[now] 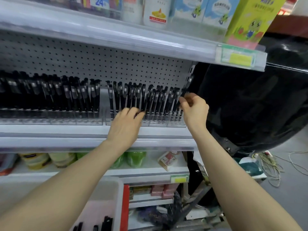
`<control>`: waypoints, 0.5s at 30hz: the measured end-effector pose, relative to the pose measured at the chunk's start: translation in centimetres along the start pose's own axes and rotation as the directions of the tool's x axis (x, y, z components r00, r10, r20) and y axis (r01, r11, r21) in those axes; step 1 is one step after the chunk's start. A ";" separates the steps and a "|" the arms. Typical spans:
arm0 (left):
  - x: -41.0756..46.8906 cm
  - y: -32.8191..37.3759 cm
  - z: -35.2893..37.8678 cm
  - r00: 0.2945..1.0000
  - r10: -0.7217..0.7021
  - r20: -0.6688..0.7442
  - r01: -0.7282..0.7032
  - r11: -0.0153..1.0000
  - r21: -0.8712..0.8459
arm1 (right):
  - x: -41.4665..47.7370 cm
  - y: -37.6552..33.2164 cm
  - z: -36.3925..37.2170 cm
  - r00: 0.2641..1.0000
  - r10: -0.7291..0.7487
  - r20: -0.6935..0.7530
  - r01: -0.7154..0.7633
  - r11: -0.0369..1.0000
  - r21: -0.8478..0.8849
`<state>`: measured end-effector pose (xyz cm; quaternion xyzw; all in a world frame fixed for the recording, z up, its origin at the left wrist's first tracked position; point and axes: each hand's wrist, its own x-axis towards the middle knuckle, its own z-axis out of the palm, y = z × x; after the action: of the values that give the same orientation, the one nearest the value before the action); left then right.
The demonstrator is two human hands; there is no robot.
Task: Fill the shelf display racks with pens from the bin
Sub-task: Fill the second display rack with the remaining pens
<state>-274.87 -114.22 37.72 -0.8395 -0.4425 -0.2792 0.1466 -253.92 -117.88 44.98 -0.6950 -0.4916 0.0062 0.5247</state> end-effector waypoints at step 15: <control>-0.4 -0.1 1.1 0.998 -0.007 -0.055 0.005 0.999 -0.037 | 0.2 2.6 3.7 0.982 0.054 0.180 -0.019 0.981 -0.191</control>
<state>-274.80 -113.90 36.60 -0.8325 -0.4357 -0.3111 0.1424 -253.98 -115.02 41.49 -0.7470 -0.5234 0.0335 0.4086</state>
